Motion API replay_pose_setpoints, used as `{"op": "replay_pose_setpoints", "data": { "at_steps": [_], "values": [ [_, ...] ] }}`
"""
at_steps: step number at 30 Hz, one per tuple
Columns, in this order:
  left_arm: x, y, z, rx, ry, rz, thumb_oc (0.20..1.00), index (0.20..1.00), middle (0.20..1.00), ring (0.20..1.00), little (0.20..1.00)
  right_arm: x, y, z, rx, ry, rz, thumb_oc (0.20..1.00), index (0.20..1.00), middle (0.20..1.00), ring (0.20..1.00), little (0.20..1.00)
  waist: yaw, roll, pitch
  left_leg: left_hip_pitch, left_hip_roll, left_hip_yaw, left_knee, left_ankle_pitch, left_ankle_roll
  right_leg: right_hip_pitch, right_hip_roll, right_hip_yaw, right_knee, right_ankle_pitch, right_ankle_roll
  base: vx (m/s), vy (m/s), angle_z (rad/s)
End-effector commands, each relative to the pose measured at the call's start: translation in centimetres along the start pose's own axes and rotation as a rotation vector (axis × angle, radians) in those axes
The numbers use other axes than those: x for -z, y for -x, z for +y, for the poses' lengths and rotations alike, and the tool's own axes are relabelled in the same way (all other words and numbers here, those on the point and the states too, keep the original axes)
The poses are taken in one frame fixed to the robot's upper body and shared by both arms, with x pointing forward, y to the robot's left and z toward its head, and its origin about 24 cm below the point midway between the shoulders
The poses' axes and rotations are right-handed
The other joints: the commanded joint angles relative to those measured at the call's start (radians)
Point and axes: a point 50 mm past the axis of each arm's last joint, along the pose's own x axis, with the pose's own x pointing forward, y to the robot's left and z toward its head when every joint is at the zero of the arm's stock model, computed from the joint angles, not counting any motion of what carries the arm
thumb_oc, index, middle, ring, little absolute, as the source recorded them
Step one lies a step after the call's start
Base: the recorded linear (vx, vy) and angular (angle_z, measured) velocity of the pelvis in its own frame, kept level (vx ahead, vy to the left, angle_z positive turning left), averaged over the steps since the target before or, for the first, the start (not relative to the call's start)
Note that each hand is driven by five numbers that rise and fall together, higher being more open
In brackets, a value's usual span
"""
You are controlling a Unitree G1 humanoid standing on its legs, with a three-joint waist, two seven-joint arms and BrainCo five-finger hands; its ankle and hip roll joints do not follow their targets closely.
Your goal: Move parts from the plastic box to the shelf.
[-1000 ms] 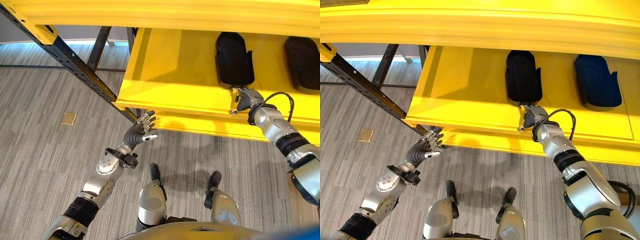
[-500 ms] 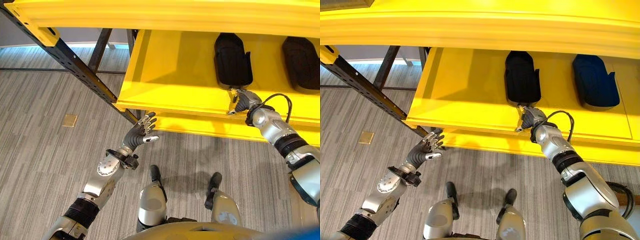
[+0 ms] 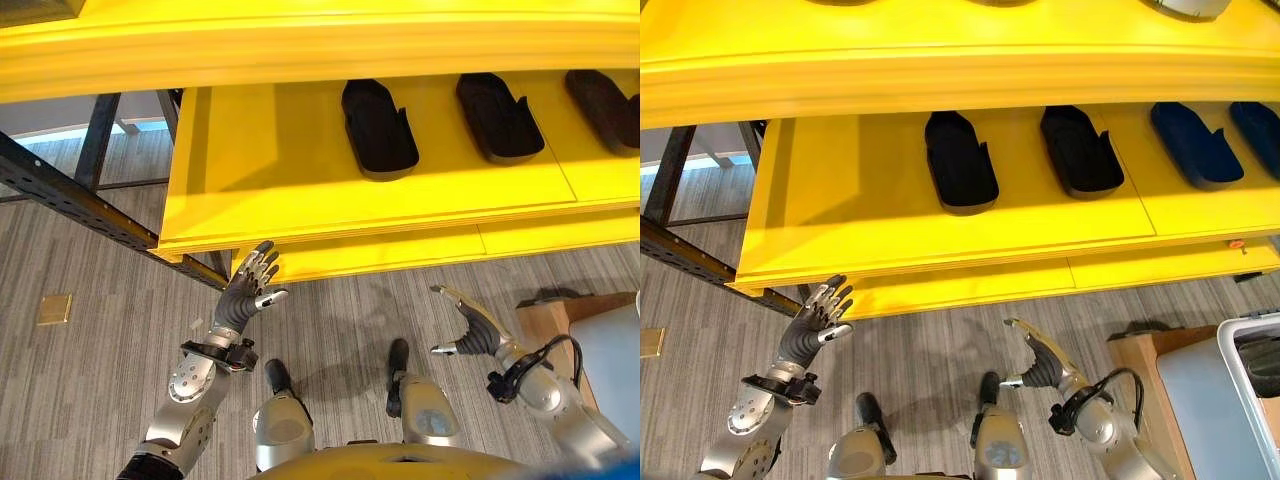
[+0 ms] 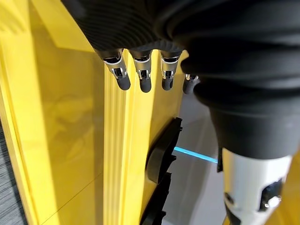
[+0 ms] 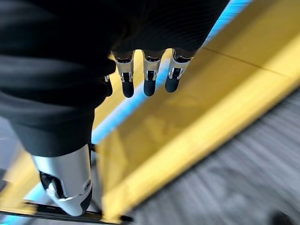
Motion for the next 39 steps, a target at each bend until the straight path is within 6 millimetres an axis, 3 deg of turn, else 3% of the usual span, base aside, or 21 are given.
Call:
{"op": "replay_pose_setpoints", "data": {
  "at_steps": [1, 4, 6, 8, 10, 12, 13, 15, 17, 22, 28, 30, 35, 39],
  "values": [
    [-1.9, -0.5, -1.0, 0.032, -0.047, -0.125, 1.0, 1.0, 1.0, 1.0, 1.0, -2.6, -1.5, -3.3, 0.157, -0.063, -0.191, 1.0, 1.0, 1.0, 1.0, 1.0, 0.031, -0.002, -0.045, -0.002, -0.011, -0.083, 0.059, -0.054, 0.028, 0.066, -0.015, -0.016, 0.133, -0.146, 0.042, -0.01, 0.144, 0.1],
    [-1.7, -0.8, -1.6, 0.053, -0.054, -0.133, 1.0, 1.0, 1.0, 1.0, 1.0, -0.8, -1.6, -3.6, 0.315, -0.185, -0.082, 1.0, 1.0, 1.0, 1.0, 1.0, 0.029, -0.007, -0.081, 0.033, -0.031, -0.076, 0.029, -0.059, 0.042, 0.093, -0.023, -0.022, 0.104, -0.123, 0.051, -0.06, 0.36, 0.0],
    [-1.6, -1.0, -2.2, 0.074, -0.056, -0.127, 1.0, 1.0, 1.0, 1.0, 1.0, 2.2, -0.8, -2.9, 0.433, -0.417, 0.111, 1.0, 1.0, 1.0, 1.0, 1.0, 0.006, -0.012, -0.092, 0.078, -0.056, -0.043, -0.006, -0.066, 0.058, 0.101, -0.045, -0.019, 0.076, -0.078, 0.08, -0.09, 0.491, -0.15],
    [-1.3, -1.3, -2.5, 0.099, -0.058, -0.124, 1.0, 1.0, 1.0, 1.0, 1.0, 3.4, -0.2, -1.8, 0.471, -0.51, 0.188, 1.0, 1.0, 1.0, 1.0, 1.0, -0.011, -0.021, -0.081, 0.099, -0.065, 0.004, -0.01, -0.077, 0.062, 0.081, -0.061, -0.03, 0.068, -0.04, 0.108, -0.14, 0.262, -0.93],
    [-1.3, -1.2, -2.5, 0.075, -0.105, -0.141, 1.0, 1.0, 1.0, 1.0, 1.0, 3.4, -0.3, -2.0, 0.525, -0.526, 0.197, 1.0, 1.0, 1.0, 1.0, 1.0, 0.002, -0.025, -0.063, 0.142, -0.065, 0.095, -0.014, -0.1, 0.049, 0.068, -0.122, -0.154, 0.05, 0.038, 0.148, -0.22, 0.106, -1.78],
    [-1.5, -1.3, -2.5, 0.062, -0.073, -0.177, 1.0, 1.0, 1.0, 1.0, 1.0, 3.6, -0.7, -3.0, 0.645, -0.51, 0.233, 1.0, 1.0, 1.0, 1.0, 1.0, 0.012, -0.009, -0.057, 0.132, -0.052, 0.165, 0.022, -0.111, 0.077, 0.039, -0.162, -0.238, 0.166, 0.006, 0.122, -0.25, -0.025, -2.29],
    [-1.7, -1.2, -2.4, 0.045, -0.067, -0.199, 1.0, 1.0, 1.0, 1.0, 1.0, 4.0, -0.6, -3.6, 0.684, -0.496, 0.252, 1.0, 1.0, 1.0, 1.0, 1.0, 0.021, -0.005, -0.061, 0.111, -0.039, 0.189, 0.061, -0.124, 0.095, 0.04, -0.159, -0.264, 0.22, -0.059, 0.089, -0.12, -0.15, -2.86],
    [-2.0, -1.3, -2.3, 0.021, -0.019, -0.229, 1.0, 1.0, 1.0, 1.0, 1.0, 4.2, -0.9, -4.0, 0.709, -0.502, 0.274, 1.0, 1.0, 1.0, 1.0, 1.0, 0.027, -0.017, -0.06, 0.086, -0.014, 0.218, 0.124, -0.141, 0.099, 0.052, -0.138, -0.287, 0.209, -0.089, 0.058, 0.02, -0.293, -1.2],
    [-1.8, -1.2, -2.4, 0.006, -0.007, -0.234, 1.0, 1.0, 1.0, 1.0, 1.0, 4.3, -1.1, -3.9, 0.722, -0.512, 0.294, 1.0, 1.0, 1.0, 1.0, 1.0, 0.027, -0.028, -0.06, 0.073, 0.005, 0.227, 0.152, -0.143, 0.091, 0.072, -0.112, -0.282, 0.175, -0.094, 0.05, 0.14, -0.291, -0.83],
    [-1.4, -0.9, -2.6, 0.026, 0.027, -0.218, 1.0, 1.0, 1.0, 1.0, 1.0, 5.6, 0.1, -4.8, 0.833, -0.493, 0.354, 1.0, 1.0, 1.0, 1.0, 1.0, 0.007, -0.035, -0.068, 0.077, 0.048, 0.253, 0.165, -0.12, 0.056, 0.116, -0.062, -0.271, 0.121, -0.103, 0.046, 0.17, -0.307, -0.72],
    [-1.9, -0.8, -3.1, 0.048, 0.048, -0.241, 1.0, 1.0, 1.0, 1.0, 1.0, 7.7, 2.1, -6.9, 1.02, -0.396, 0.449, 1.0, 1.0, 1.0, 1.0, 1.0, -0.041, -0.05, -0.067, 0.079, 0.114, 0.308, 0.214, -0.104, 0.008, 0.129, 0.001, -0.238, 0.059, -0.1, 0.008, 0.16, -0.293, -0.59],
    [-2.0, -0.9, -3.2, 0.05, 0.053, -0.245, 1.0, 1.0, 1.0, 1.0, 1.0, 7.8, 2.3, -7.1, 1.03, -0.388, 0.453, 1.0, 1.0, 1.0, 1.0, 1.0, -0.044, -0.05, -0.068, 0.079, 0.123, 0.313, 0.221, -0.099, 0.002, 0.129, 0.008, -0.236, 0.055, -0.102, 0.004, 0.1, -0.173, -0.69],
    [-3.1, -2.2, -4.6, 0.129, 0.025, -0.274, 1.0, 1.0, 1.0, 1.0, 1.0, 7.6, 2.5, -9.3, 1.09, -0.297, 0.403, 1.0, 1.0, 1.0, 1.0, 1.0, -0.09, -0.037, -0.084, 0.084, 0.226, 0.346, 0.297, -0.016, -0.065, 0.118, 0.062, -0.215, 0.047, -0.139, -0.047, 0.23, -0.331, -0.7],
    [-2.9, -3.3, -4.8, 0.136, 0.041, -0.216, 1.0, 1.0, 1.0, 1.0, 1.0, 7.2, 2.1, -9.2, 1.042, -0.312, 0.345, 1.0, 1.0, 1.0, 1.0, 1.0, -0.109, -0.031, -0.097, 0.096, 0.248, 0.353, 0.331, -0.009, -0.074, 0.1, 0.078, -0.201, 0.08, -0.175, -0.07, 0.19, -0.227, -0.38]
  ]
}}
